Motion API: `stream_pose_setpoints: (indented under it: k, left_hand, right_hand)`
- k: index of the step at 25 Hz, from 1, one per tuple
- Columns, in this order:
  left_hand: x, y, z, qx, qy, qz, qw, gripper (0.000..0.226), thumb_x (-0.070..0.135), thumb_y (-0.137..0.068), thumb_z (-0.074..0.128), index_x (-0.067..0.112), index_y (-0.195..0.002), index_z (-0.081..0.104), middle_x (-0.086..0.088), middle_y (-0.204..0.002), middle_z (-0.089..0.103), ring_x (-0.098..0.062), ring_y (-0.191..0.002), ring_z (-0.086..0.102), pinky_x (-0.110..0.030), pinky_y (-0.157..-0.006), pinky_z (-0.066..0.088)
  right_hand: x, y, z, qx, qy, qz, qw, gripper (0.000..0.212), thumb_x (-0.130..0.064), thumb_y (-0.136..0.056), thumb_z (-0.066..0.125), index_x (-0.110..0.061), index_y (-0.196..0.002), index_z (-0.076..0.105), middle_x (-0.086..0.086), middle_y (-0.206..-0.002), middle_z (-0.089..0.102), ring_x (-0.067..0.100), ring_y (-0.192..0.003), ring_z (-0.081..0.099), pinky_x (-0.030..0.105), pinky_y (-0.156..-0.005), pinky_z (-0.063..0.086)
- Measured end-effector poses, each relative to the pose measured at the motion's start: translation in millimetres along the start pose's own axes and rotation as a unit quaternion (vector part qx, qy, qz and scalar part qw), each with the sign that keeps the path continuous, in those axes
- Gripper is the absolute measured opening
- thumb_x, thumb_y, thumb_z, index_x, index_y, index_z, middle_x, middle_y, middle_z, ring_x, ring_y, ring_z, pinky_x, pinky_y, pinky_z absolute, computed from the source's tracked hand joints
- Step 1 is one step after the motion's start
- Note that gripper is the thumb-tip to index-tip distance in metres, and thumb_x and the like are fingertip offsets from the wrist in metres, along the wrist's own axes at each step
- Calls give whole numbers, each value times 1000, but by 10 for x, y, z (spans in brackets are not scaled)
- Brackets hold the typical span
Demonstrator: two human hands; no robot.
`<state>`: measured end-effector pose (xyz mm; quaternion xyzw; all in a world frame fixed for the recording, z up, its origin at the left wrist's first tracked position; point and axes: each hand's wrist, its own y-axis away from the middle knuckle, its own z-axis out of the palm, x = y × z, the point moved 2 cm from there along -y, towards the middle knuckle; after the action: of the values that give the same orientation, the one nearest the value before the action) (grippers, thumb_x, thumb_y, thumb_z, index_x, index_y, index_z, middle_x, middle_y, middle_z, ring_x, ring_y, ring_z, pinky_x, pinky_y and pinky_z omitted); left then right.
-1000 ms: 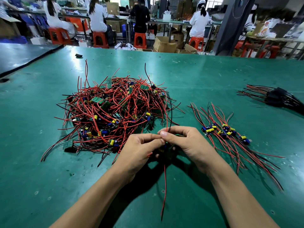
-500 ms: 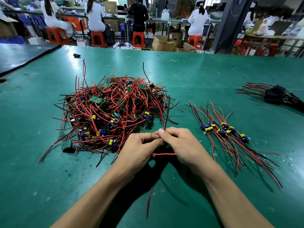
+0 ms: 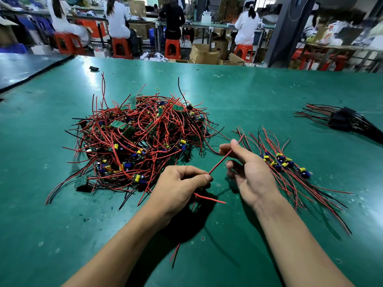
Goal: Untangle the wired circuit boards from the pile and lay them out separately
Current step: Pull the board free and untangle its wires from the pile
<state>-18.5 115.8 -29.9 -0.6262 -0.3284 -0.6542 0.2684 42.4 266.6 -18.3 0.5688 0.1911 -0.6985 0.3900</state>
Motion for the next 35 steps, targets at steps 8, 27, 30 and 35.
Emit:
stream_pose_setpoints:
  k: [8, 27, 30, 35]
  left_hand:
    - [-12, -34, -40, -32, 19, 5, 999, 5, 4, -83, 73, 1, -81, 77, -12, -71, 72, -12, -58, 62, -19, -57, 49]
    - [-10, 11, -109, -11, 94, -3, 996, 14, 7, -88, 66, -5, -86, 73, -14, -74, 70, -18, -64, 62, -23, -59, 52]
    - [12, 21, -72, -18, 90, -10, 996, 11, 5, -86, 68, -3, -82, 74, -11, -69, 70, -12, -57, 61, -19, -52, 49]
    - [5, 26, -20, -54, 67, -18, 996, 10, 8, -84, 71, 4, -77, 77, -10, -70, 72, -12, -59, 61, -18, -56, 47]
  right_hand:
    - [-105, 21, -10, -63, -216, 54, 973, 41, -33, -95, 57, -17, -61, 73, -3, -77, 71, 7, -45, 42, 20, -47, 32]
    - [212, 115, 156, -136, 121, -29, 983, 16, -30, -90, 72, -17, -87, 81, 1, -70, 69, 10, -59, 56, 19, -52, 46]
    - [135, 33, 92, -49, 54, -10, 997, 22, -27, -95, 66, -16, -80, 78, -3, -71, 70, 5, -46, 41, 15, -42, 33]
    - [-44, -65, -65, 8, -179, 52, 983, 28, -28, -100, 58, -12, -79, 68, 1, -73, 71, 2, -34, 31, 13, -38, 30]
